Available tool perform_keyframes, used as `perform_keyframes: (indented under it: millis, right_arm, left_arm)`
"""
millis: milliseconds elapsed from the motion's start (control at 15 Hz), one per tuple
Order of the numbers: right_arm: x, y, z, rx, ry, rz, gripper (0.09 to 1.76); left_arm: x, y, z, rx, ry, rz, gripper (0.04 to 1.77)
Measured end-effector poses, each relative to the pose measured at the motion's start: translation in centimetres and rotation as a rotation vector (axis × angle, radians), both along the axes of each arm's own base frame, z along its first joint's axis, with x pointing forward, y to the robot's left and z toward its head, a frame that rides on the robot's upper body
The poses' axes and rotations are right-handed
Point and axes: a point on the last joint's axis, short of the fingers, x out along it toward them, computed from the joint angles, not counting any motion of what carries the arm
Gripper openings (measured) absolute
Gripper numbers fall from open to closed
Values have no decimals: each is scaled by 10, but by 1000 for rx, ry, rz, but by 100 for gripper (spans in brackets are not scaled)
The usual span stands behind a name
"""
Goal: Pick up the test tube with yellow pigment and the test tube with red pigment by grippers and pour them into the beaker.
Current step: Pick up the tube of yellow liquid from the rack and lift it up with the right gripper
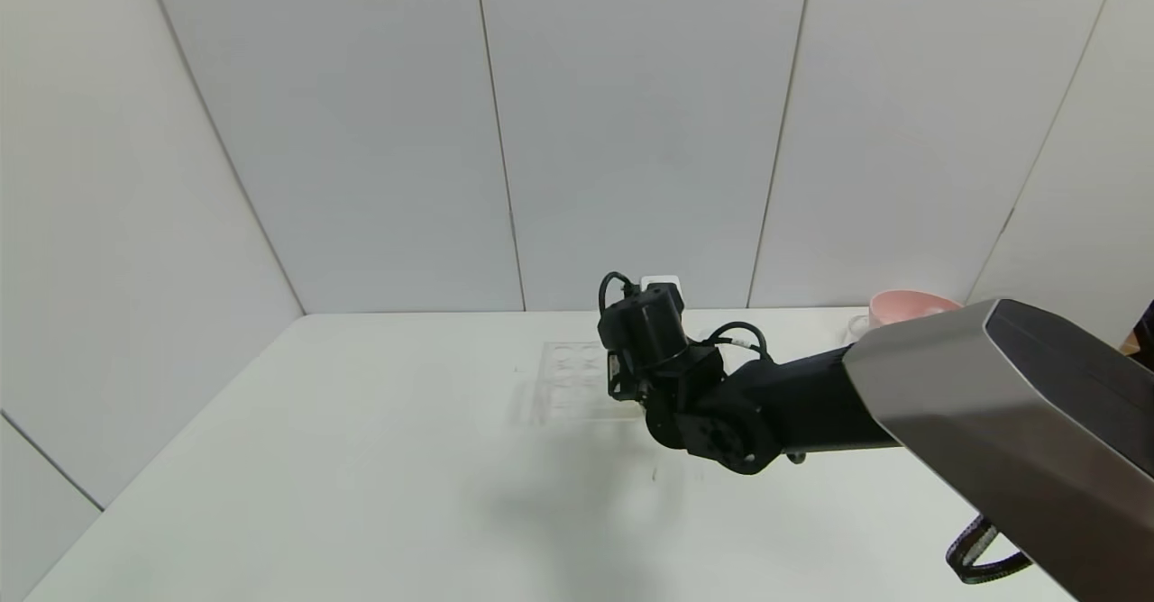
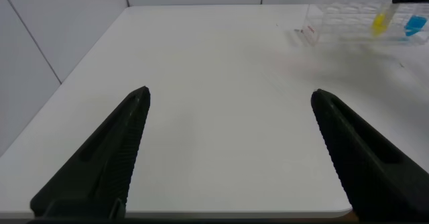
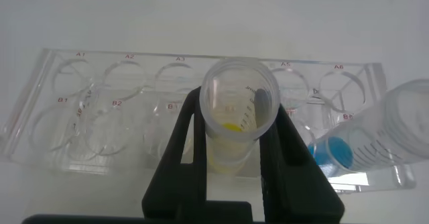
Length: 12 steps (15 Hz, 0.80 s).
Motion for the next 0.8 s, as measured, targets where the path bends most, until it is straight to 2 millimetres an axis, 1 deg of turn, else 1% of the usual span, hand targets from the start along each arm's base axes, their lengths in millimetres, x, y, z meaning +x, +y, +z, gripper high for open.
perform_keyframes:
  millis: [133, 267, 533, 667, 800]
  right_arm:
    - [-2, -3, 14, -17, -1, 17, 51]
    - [-5, -7, 34, -21, 9, 27, 51]
    - [-20, -19, 75, -16, 67, 103, 51]
    - [-26, -23, 89, -6, 57, 110, 51]
    - [-30, -26, 96, 1, 49, 111, 51]
  left_arm:
    - [0, 0, 0, 0, 0, 0, 172]
    - [0, 0, 0, 0, 0, 0, 172]
    - [0, 0, 0, 0, 0, 0, 172]
    - [0, 0, 0, 0, 0, 0, 172]
    - [0, 0, 0, 0, 0, 0, 172]
